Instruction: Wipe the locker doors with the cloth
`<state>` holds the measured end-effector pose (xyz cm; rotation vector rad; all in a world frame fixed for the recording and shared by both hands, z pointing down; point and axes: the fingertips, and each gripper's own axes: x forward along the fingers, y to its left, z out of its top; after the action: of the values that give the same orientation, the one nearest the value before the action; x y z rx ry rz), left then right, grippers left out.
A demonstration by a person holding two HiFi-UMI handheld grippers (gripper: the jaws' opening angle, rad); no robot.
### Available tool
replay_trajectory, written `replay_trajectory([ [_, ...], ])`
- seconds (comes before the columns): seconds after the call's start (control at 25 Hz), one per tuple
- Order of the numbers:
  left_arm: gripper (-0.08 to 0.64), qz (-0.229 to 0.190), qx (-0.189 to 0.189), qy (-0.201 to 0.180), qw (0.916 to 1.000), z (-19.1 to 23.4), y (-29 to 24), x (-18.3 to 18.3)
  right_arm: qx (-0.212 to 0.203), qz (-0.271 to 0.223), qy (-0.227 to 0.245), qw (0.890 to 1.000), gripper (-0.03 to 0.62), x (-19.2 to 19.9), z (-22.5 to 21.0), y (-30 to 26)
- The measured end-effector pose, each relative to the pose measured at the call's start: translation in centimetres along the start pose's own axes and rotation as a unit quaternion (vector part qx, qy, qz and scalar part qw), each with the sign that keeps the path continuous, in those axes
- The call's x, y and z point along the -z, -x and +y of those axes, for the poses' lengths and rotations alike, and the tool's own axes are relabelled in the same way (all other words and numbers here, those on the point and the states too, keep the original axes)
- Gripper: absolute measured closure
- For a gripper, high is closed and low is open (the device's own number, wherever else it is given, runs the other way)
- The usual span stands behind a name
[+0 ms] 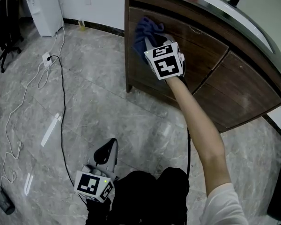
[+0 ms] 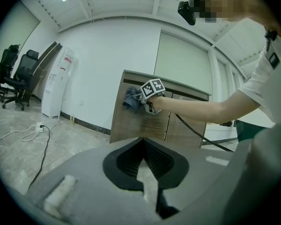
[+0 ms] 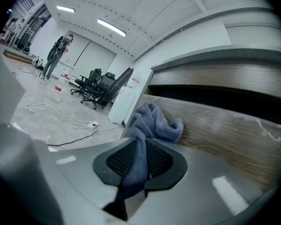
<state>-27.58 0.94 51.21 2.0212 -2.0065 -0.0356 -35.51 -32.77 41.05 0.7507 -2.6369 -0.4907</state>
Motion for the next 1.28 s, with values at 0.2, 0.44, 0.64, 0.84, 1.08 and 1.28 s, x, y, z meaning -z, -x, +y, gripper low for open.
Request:
replay_trajectory([
  [0.2,0.559,0.002,-0.001,0.001,1.0,0.1,0.0,0.2,0.008,-0.021,-0.003,1.0,0.526,-3.0,-0.9,0.1],
  [0.44,0.558,0.006,-0.003,0.002,1.0,0.2,0.1,0.4,0.019,-0.041,0.0,0.999,0.526,-5.4,-1.9,-0.4],
  [0.64,0.56,0.006,-0.005,0.003,1.0,0.3,0.2,0.6,0.021,-0.051,0.006,0.998,0.528,-7.3,-1.8,-0.4],
  [0.84,0.558,0.01,-0.004,0.004,0.9999,0.4,0.1,1.0,0.017,-0.056,0.012,0.998,0.526,-7.2,-1.0,-1.0],
  [1.08,0.559,0.015,-0.006,0.006,0.9999,0.9,-0.1,1.3,0.001,-0.036,0.014,0.999,0.526,-3.7,1.0,-2.4],
  [1.28,0.558,0.018,-0.009,0.007,0.9998,1.2,0.0,1.6,-0.011,-0.018,0.011,1.0,0.528,-0.8,2.8,-3.4],
])
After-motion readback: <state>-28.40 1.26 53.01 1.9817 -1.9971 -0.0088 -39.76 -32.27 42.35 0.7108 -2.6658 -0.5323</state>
